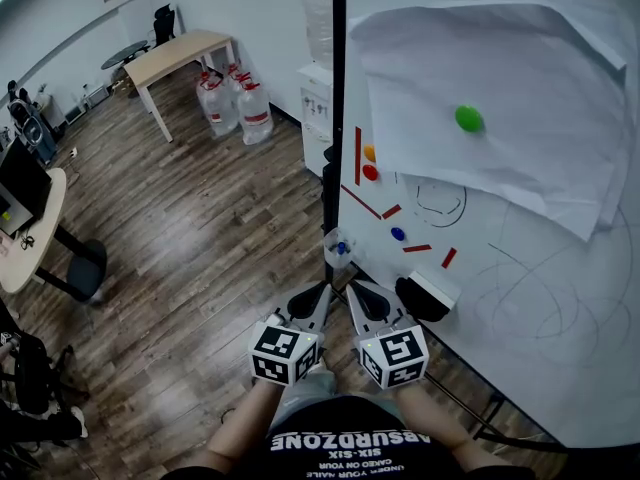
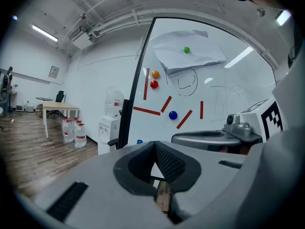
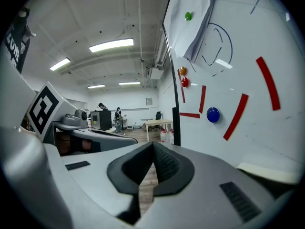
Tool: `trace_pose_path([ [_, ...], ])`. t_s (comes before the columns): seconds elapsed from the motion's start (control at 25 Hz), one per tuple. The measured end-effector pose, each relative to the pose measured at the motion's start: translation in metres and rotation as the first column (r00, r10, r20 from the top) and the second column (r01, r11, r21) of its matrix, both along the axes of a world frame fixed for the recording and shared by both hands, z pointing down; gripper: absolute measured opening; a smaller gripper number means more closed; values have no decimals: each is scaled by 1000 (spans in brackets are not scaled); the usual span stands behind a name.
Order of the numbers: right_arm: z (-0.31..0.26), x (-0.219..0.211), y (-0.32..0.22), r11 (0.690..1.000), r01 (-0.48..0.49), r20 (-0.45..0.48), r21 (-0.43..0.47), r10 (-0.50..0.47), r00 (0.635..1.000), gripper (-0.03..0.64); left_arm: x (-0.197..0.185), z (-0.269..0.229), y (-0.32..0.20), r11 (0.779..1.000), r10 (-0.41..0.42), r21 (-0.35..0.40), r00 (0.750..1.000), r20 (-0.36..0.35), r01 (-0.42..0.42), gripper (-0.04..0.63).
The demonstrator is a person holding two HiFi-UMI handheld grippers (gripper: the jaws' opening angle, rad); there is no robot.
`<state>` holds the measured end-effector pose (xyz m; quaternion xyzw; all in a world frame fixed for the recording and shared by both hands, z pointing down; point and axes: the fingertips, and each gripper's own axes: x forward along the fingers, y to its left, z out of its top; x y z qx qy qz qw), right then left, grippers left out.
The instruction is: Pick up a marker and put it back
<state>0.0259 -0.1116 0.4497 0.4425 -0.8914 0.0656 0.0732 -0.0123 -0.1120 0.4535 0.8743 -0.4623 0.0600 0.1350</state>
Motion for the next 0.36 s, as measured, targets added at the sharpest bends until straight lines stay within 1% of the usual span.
trace_pose_path([
  [0.36,-3,-2,17,1000,6,2,3,-6,1000,-2,-5,0,14,1000,-1,15,1000,15,0,8],
])
